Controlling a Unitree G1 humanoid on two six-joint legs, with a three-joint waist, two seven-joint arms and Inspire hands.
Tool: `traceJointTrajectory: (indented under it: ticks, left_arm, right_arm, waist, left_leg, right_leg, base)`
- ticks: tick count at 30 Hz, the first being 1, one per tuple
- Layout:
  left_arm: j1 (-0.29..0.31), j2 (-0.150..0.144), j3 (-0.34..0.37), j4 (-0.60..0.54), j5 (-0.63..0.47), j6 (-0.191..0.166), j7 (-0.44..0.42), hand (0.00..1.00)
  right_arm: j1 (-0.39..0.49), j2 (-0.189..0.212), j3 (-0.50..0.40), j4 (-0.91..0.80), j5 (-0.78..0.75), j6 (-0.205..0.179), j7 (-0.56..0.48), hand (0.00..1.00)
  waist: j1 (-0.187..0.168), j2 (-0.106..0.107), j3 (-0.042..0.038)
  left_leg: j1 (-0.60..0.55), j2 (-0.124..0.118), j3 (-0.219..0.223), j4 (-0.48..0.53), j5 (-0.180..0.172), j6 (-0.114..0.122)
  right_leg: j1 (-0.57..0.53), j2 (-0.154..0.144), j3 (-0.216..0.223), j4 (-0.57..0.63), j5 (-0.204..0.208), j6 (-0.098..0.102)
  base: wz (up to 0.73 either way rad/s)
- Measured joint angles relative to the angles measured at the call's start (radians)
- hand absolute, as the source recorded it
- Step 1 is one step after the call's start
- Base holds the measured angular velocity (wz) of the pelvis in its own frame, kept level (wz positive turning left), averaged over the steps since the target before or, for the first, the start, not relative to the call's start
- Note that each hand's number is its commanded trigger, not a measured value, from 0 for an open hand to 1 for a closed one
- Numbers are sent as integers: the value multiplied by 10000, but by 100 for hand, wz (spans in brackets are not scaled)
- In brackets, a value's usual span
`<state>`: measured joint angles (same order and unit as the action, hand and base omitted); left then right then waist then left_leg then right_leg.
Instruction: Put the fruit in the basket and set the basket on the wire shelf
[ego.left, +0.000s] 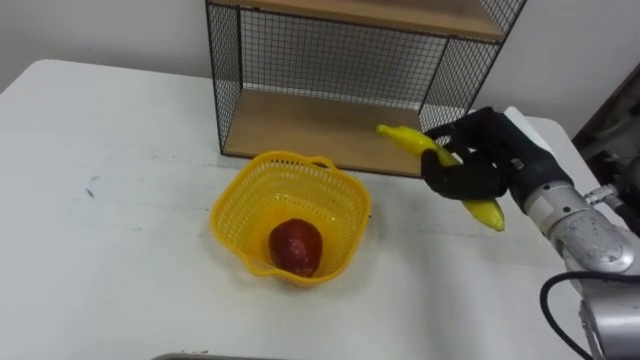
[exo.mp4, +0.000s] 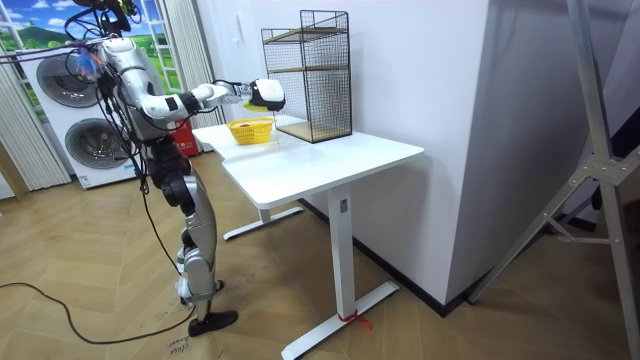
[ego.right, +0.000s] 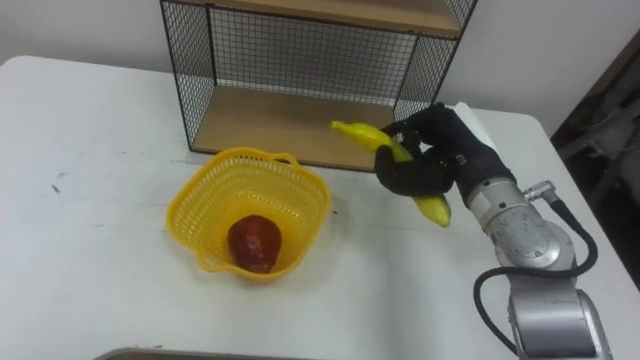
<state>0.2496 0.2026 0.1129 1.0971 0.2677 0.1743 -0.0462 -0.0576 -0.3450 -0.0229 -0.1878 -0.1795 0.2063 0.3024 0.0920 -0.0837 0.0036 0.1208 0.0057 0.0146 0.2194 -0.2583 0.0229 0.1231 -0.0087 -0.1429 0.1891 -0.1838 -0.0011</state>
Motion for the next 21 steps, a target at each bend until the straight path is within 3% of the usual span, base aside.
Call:
traceJointTrajectory:
  ticks: [8,21]
  left_arm:
    - [-170,-40,-202,-70,13,-21,15,0]
    - [-268,-44,-215,-53,11,-16,12,0]
  right_arm:
    - [0,-2,472,-315,-92,2,408,100]
    - [1,89,1241,-370,-384,9,1218,100]
  waist:
    - [242,106,-66]
    - [451,100,-49]
  left_leg:
    - [-67,1,12,-49,3,1]
    - [-73,-1,-186,-28,2,-1]
  right_leg:
    - [-90,0,5,-1,4,-1]
    - [-29,5,-80,-19,3,-1]
  base:
    - [0]
    - [2]
